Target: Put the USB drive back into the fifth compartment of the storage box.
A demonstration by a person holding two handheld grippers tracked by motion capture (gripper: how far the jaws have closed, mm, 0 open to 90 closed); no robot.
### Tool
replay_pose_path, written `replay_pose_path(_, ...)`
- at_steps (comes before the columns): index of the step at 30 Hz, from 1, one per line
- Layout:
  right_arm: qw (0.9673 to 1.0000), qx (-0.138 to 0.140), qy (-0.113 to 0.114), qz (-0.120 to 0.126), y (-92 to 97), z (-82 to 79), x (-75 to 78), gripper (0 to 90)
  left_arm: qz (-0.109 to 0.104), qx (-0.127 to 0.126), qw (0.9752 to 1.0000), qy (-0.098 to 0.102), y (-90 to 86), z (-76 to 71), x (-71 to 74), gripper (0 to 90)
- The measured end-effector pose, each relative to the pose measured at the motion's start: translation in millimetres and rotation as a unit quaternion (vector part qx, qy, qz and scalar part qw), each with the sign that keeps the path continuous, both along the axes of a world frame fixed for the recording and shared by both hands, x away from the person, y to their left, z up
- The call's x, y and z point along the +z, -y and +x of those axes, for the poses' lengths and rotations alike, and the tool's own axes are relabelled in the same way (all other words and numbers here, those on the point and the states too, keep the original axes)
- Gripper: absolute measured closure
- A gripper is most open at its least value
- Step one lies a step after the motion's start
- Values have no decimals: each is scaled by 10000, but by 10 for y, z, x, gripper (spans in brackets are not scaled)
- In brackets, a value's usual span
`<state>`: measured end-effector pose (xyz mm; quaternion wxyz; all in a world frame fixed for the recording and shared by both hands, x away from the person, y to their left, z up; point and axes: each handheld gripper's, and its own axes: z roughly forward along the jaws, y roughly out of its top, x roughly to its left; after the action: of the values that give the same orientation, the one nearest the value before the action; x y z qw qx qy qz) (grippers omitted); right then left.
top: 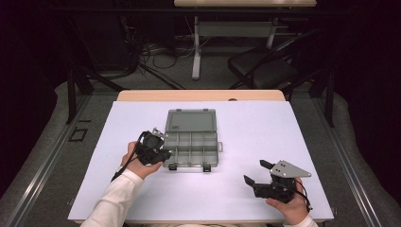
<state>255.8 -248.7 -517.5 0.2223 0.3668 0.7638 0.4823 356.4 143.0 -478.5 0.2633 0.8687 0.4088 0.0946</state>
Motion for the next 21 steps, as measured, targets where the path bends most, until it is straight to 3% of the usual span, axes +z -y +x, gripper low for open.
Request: replay_pose_path(21,10000,-8,29,5,3,-4,-5,185,163,106,9998,-75,32,167,-186,793)
